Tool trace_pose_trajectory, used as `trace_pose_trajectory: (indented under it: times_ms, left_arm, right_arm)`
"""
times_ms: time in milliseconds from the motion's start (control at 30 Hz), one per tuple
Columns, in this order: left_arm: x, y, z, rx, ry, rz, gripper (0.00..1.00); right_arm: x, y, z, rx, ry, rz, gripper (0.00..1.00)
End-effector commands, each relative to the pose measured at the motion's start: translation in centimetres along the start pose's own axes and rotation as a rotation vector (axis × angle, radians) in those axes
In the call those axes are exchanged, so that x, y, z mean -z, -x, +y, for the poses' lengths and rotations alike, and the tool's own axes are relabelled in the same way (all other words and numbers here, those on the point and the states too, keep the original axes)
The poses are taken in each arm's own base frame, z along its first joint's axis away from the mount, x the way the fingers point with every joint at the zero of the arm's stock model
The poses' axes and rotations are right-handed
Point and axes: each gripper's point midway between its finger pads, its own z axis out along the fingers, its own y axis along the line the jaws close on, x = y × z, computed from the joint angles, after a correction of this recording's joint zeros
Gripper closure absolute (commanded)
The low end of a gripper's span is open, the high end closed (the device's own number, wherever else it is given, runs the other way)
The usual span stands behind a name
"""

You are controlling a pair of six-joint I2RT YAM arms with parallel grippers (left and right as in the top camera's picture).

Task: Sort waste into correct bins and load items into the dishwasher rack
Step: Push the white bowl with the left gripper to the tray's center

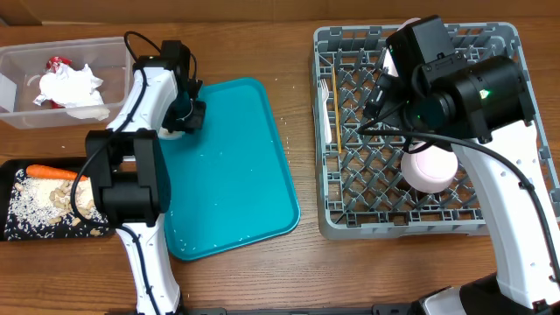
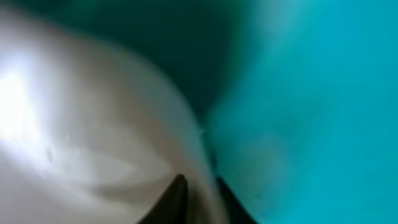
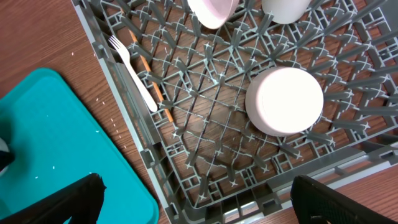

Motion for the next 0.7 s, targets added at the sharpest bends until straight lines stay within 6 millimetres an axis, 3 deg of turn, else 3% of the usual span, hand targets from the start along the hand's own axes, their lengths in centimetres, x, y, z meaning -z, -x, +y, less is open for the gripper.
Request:
trace_pose_trajectory:
  times_ms: [0,100,267,300,467,600,667]
  left_arm:
    - [0.7,0.0,-1.9,-0.02,-0.04,-0.002,0.9]
    - [2.0,0.2,-3.7,-0.052,-0.068,-0.011,0.95]
    - [4.2,-0.1,-8.5,-0.123,-0.12,-0.025,0.96]
    - [4.9,-0.5,-10.2,-0.146,-0.122,-0.022,0.96]
    - [5.9,-3.2,-14.6,-0.219,-0.115,0.048,0.96]
    - [6.1,-5.0,-16.4,-0.232,-0.106,0.101,0.96]
    - [6.2,-5.9,-16.7,-0.22,-0.1,0.133,0.87]
  right_arm:
    - [0.3,0.3,0.2,-0.008,0.011,-0.014,0.0]
    - [0.3,0.3,0.2,-0.008,0.011,-0.014,0.0]
    - [0.3,0.3,0.2,-0.008,0.011,-0.014,0.0]
    - [0.3,0.3,0.2,-0.008,0.011,-0.014,0.0]
    - [0.3,0.3,0.2,-0.008,0.011,-0.014,0.0]
    - [0.3,0.3,0.2,-0.008,0.011,-0.014,0.0]
    - [0.3,0.3,0.2,-0.008,0.011,-0.014,0.0]
